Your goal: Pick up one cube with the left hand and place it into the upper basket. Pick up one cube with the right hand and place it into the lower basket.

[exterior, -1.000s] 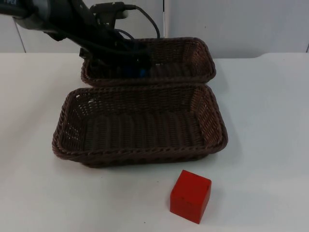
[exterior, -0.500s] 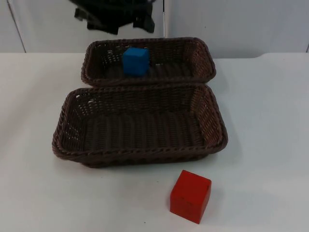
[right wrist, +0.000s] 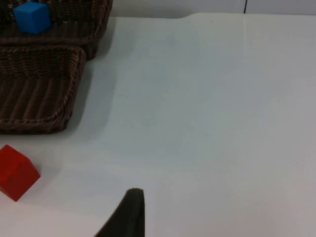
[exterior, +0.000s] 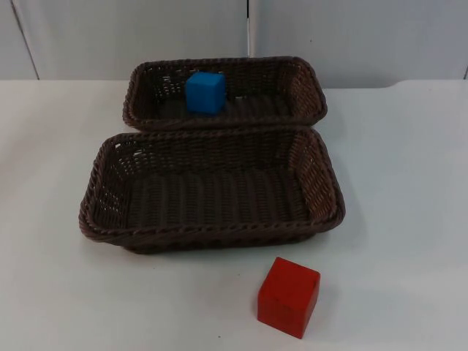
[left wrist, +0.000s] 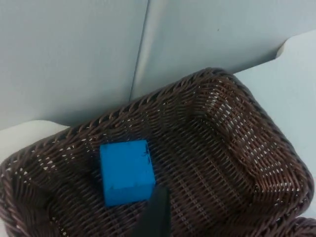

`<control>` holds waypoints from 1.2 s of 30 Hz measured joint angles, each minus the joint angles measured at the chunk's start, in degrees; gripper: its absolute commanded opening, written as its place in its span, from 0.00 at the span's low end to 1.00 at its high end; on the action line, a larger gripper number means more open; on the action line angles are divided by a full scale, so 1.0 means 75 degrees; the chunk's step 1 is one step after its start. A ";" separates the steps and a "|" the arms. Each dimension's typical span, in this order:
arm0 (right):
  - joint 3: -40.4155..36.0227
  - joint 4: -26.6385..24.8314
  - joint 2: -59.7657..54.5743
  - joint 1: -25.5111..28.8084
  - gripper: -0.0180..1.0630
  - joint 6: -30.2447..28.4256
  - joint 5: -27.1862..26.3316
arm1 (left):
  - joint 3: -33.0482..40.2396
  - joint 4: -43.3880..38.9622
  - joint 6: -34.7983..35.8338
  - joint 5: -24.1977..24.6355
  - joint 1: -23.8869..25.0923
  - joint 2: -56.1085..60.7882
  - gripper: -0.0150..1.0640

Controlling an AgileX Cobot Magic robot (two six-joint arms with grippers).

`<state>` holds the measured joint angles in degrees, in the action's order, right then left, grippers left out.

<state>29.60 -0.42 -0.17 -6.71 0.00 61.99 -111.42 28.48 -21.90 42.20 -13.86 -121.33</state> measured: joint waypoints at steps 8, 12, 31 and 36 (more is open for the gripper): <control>0.0000 0.0000 0.0000 0.0000 0.99 0.0000 0.0000 | 0.0672 -0.0040 0.0287 0.0049 0.0000 0.0648 0.80; 0.0000 0.0000 0.0000 0.0000 0.99 0.0000 0.0000 | 0.1255 -0.0058 0.0305 -0.0094 0.0000 0.0995 0.80; 0.0000 0.0056 0.0000 0.0000 0.99 0.0000 0.0000 | 0.5123 -0.0163 0.0320 -0.1582 0.0000 0.3770 0.80; 0.0000 0.0056 0.0000 0.0000 0.99 0.0000 0.0000 | 0.5637 -0.0308 0.0320 -0.1660 0.0000 0.4392 0.80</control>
<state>29.60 0.00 -0.17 -6.71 0.00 61.99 -69.14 26.17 -19.50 29.75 -13.86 -88.39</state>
